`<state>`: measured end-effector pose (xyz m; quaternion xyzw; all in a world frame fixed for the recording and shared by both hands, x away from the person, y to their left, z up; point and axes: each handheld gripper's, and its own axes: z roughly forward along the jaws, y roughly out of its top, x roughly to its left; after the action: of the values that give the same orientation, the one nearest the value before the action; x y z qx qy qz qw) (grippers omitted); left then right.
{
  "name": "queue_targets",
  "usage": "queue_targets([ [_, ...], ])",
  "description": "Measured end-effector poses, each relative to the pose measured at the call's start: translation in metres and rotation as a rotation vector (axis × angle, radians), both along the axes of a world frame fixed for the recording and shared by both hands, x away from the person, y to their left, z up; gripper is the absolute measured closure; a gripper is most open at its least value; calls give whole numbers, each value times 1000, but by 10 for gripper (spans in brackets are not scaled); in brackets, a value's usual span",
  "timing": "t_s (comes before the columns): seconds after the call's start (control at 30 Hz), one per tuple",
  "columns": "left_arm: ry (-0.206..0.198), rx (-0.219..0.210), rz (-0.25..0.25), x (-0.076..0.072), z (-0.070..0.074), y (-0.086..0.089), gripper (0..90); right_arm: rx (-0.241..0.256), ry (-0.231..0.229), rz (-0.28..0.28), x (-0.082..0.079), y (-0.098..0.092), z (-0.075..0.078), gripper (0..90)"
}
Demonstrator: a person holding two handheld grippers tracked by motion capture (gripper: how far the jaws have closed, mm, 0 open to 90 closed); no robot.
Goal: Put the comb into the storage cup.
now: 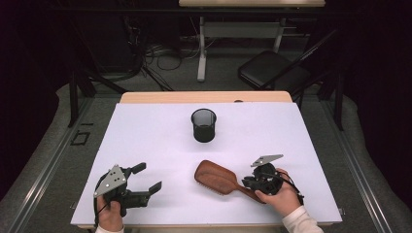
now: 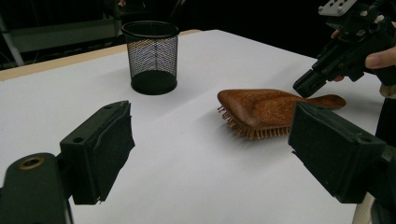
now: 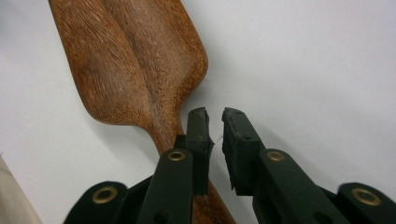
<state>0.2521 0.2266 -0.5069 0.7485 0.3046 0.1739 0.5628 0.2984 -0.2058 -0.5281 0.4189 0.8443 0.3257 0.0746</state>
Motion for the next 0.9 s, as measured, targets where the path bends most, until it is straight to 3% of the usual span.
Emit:
queue_targets([
  [0.33, -1, 1, 0, 0, 0, 0, 139, 52, -46, 3, -1, -6, 9, 667],
  [0.9, -3, 0, 1, 0, 0, 0, 139, 72, -119, 43, -2, -10, 17, 462],
])
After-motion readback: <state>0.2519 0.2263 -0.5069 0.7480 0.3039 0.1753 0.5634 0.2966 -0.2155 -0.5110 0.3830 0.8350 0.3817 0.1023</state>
